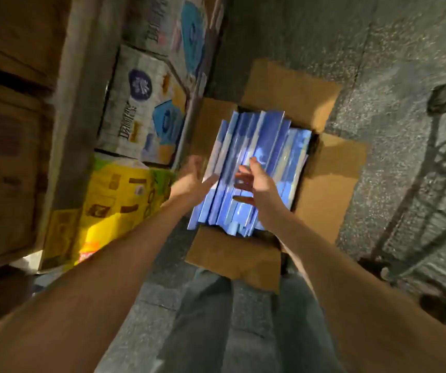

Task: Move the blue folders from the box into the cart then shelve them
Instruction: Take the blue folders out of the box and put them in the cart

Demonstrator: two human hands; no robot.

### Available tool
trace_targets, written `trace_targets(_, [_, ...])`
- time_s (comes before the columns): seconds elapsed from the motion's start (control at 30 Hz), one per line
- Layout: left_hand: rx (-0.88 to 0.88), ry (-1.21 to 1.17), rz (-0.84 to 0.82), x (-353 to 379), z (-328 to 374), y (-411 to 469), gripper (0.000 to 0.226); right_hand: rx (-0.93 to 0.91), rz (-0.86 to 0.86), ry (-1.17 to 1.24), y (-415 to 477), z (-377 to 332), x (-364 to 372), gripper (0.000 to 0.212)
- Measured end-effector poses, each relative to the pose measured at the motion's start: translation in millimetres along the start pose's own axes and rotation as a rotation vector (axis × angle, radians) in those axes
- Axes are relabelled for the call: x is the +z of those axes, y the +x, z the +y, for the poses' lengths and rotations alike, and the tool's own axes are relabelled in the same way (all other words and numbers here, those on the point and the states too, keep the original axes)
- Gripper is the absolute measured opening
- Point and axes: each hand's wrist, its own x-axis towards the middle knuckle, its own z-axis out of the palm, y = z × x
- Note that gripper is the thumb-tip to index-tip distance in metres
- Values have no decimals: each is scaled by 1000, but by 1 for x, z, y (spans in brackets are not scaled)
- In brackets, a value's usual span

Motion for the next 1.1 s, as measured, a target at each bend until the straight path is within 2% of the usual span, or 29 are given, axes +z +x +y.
trace_targets(0.13, [27, -45, -42, 18, -15, 32, 73, -50, 24, 49, 33, 20, 12, 60])
trace_targets(0.27, [22, -15, -86, 28, -30, 51, 84, -68, 61, 80, 48, 34, 20, 40])
trace_targets(0.47, [121, 112, -155, 31, -38, 63, 65, -123, 151, 58, 56, 44, 24, 32])
trace_targets(0.57, [95, 245, -128, 26, -42, 64, 53, -132, 196, 30, 56, 44, 21, 36])
trace_targets(0.63, [53, 273, -84, 21, -44, 63, 52, -148, 205, -38, 55, 45, 19, 42])
trace_targets(0.8, [-34, 247, -110, 23, -31, 69, 82, -168, 211, -116, 56, 46, 17, 28])
trace_targets(0.87, [-87, 197, -137, 26, -31, 73, 92, -183, 217, -138, 57, 50, 17, 32])
trace_targets(0.93, [-108, 155, -142, 26, -34, 75, 87, -199, 225, -143, 60, 53, 18, 39])
trace_targets(1.1, [-60, 157, -132, 26, -26, 66, 51, -195, 175, -141, 59, 55, 19, 27])
